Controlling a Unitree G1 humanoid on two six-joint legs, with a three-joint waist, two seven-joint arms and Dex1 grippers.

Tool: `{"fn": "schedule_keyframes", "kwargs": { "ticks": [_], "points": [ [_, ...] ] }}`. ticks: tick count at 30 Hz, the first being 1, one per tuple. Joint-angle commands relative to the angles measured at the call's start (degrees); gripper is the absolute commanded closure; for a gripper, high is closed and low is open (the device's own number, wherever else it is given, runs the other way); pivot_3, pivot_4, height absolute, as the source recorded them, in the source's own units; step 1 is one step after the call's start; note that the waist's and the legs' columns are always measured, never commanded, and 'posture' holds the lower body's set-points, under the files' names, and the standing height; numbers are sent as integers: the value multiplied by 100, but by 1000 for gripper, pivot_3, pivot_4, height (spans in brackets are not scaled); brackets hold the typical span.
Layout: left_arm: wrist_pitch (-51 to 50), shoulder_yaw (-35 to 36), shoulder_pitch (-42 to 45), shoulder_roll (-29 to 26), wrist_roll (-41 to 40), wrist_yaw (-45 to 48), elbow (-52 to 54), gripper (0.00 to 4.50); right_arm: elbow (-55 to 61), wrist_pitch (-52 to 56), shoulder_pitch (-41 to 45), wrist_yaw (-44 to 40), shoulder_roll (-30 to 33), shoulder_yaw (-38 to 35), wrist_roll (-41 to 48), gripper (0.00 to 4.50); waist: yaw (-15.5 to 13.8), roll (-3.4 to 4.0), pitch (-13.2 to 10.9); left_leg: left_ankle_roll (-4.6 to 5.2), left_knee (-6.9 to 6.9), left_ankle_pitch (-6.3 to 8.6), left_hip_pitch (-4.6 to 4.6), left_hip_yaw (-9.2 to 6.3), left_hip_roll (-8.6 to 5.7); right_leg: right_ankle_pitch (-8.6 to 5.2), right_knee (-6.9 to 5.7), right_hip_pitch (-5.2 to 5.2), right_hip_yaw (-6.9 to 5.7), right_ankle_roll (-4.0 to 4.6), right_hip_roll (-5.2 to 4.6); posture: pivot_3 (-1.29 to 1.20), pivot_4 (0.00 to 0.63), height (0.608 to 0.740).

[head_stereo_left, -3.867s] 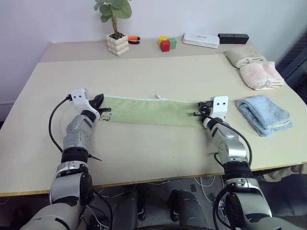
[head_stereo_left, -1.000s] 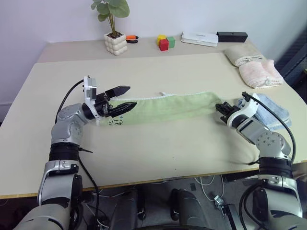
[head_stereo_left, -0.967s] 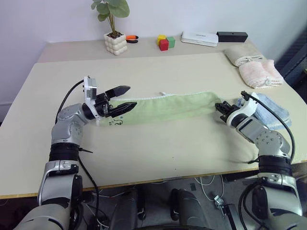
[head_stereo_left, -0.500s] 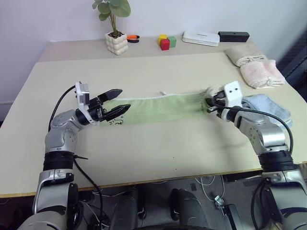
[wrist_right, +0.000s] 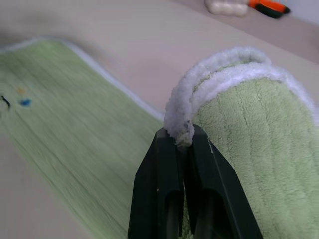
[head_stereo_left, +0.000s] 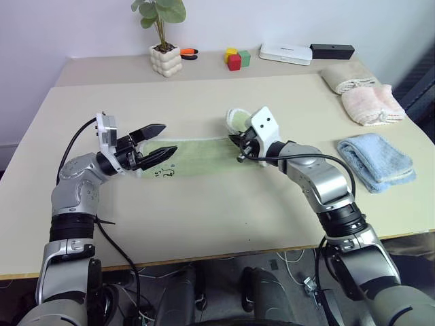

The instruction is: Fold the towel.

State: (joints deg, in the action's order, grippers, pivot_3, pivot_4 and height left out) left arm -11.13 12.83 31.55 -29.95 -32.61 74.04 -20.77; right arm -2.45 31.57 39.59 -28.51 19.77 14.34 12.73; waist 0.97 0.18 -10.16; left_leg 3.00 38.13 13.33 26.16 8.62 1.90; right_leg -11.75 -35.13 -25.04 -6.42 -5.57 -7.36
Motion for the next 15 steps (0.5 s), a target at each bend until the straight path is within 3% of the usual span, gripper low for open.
{"fn": "schedule_keyframes", "kwargs": {
  "ticks": [1,15],
  "points": [
    [-69,172,-79,-131,-164,-56,358,0,60,-85,105,-134,-223,133,-103,4484,8,0,0,-1,0,-1,5,1,0,0,-1,-5,0,0,0,0,150,740],
    [-244,253,-492,-265,-326,-309,887,0,-101,-282,-60,-585,-552,620,-610,4484,17,0,0,-11,1,-6,17,0,2,0,-9,-20,0,-1,4,0,150,740]
  ]
}}
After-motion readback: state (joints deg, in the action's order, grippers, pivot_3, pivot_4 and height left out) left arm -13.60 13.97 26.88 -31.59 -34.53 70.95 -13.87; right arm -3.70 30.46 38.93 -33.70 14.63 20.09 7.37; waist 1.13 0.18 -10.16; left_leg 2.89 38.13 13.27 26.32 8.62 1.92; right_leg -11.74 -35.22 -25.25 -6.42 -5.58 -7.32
